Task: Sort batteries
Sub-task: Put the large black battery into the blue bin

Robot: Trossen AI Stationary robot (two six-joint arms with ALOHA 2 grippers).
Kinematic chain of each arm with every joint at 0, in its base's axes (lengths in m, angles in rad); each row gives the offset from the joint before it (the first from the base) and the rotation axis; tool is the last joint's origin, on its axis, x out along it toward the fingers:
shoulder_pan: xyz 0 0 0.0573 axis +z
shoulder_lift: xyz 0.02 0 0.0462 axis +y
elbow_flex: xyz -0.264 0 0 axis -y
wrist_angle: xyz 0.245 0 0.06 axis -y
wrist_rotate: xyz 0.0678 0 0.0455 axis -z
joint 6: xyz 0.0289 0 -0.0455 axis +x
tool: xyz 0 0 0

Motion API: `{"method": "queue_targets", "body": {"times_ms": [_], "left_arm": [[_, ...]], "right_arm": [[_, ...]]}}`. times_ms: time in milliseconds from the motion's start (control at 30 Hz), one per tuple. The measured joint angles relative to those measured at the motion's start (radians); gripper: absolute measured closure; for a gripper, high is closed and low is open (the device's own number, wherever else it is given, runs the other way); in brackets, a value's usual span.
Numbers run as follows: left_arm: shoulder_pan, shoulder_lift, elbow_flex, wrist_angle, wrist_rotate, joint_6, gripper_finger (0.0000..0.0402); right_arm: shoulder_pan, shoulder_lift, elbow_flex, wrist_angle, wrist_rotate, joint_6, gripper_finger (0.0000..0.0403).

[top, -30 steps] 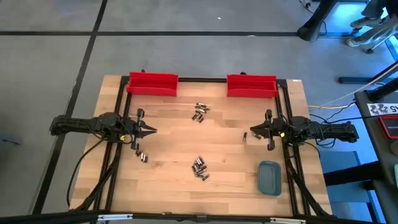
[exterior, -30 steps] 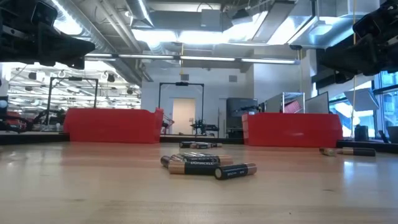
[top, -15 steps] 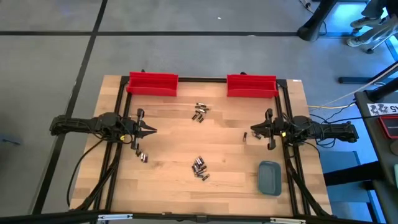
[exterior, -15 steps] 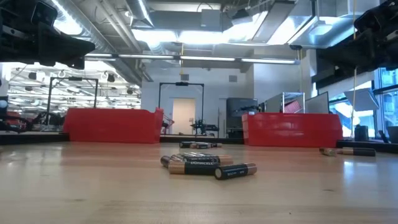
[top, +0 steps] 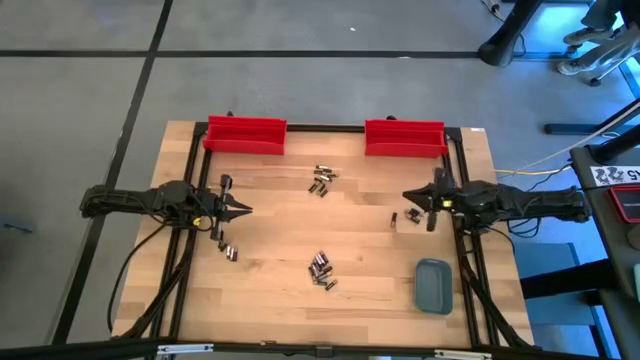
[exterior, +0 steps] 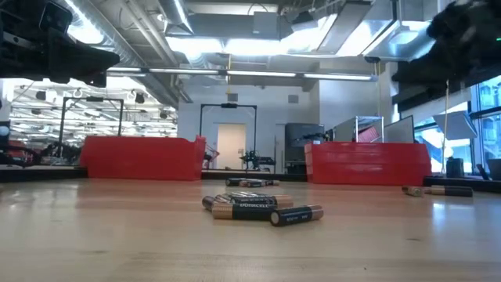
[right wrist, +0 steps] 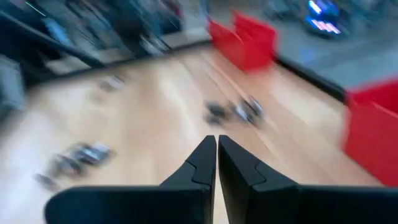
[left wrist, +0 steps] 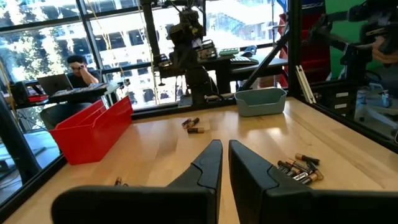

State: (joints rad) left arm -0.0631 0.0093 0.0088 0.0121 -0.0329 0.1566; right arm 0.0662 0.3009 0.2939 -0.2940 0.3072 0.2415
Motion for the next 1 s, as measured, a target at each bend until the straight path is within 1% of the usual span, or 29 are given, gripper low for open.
{"method": "queue_targets", "body": {"times_ms": [67, 133, 233, 333, 400, 467, 533, 633, 767, 833, 900, 1000], "left_arm": [[0.000, 0.000, 0.000, 0.000, 0.000, 0.000, 0.0382], [0.000, 0.000, 0.000, 0.000, 0.000, 0.000, 0.0382], [0.000, 0.000, 0.000, 0.000, 0.000, 0.000, 0.0382], [0.000, 0.000, 0.000, 0.000, 0.000, 0.000, 0.0382], [0.000, 0.000, 0.000, 0.000, 0.000, 0.000, 0.0382], [0.000, 0.000, 0.000, 0.000, 0.000, 0.000, 0.0382], [0.000, 0.000, 0.000, 0.000, 0.000, 0.000, 0.0382], [0.000, 0.000, 0.000, 0.000, 0.000, 0.000, 0.0382], [0.000, 0.000, 0.000, 0.000, 0.000, 0.000, 0.0382], [0.000, 0.000, 0.000, 0.000, 0.000, 0.000, 0.0382], [0.000, 0.000, 0.000, 0.000, 0.000, 0.000, 0.0382], [0.000, 0.000, 0.000, 0.000, 0.000, 0.000, 0.0382]], "right_arm": [[0.000, 0.111, 0.052, -0.076, 0.061, 0.058, 0.0381], [0.000, 0.242, 0.108, -0.137, 0.101, 0.122, 0.0381], [-0.001, 0.430, 0.187, -0.217, 0.117, 0.215, 0.0381], [-0.001, 0.585, 0.274, -0.284, 0.083, 0.327, 0.0381], [-0.001, 0.673, 0.318, -0.350, 0.033, 0.394, 0.0380], [-0.001, 0.743, 0.346, -0.378, -0.032, 0.436, 0.0370], [-0.001, 0.800, 0.357, -0.380, -0.098, 0.458, 0.0348], [-0.001, 0.871, 0.357, -0.382, -0.168, 0.484, 0.0294], [-0.001, 0.947, 0.354, -0.387, -0.173, 0.596, 0.0209], [-0.001, 0.983, 0.355, -0.370, -0.173, 0.650, 0.0173], [-0.010, 1.016, 0.361, -0.368, -0.177, 0.712, 0.0150], [-0.024, 1.066, 0.368, -0.352, -0.199, 0.781, 0.0139]]}}
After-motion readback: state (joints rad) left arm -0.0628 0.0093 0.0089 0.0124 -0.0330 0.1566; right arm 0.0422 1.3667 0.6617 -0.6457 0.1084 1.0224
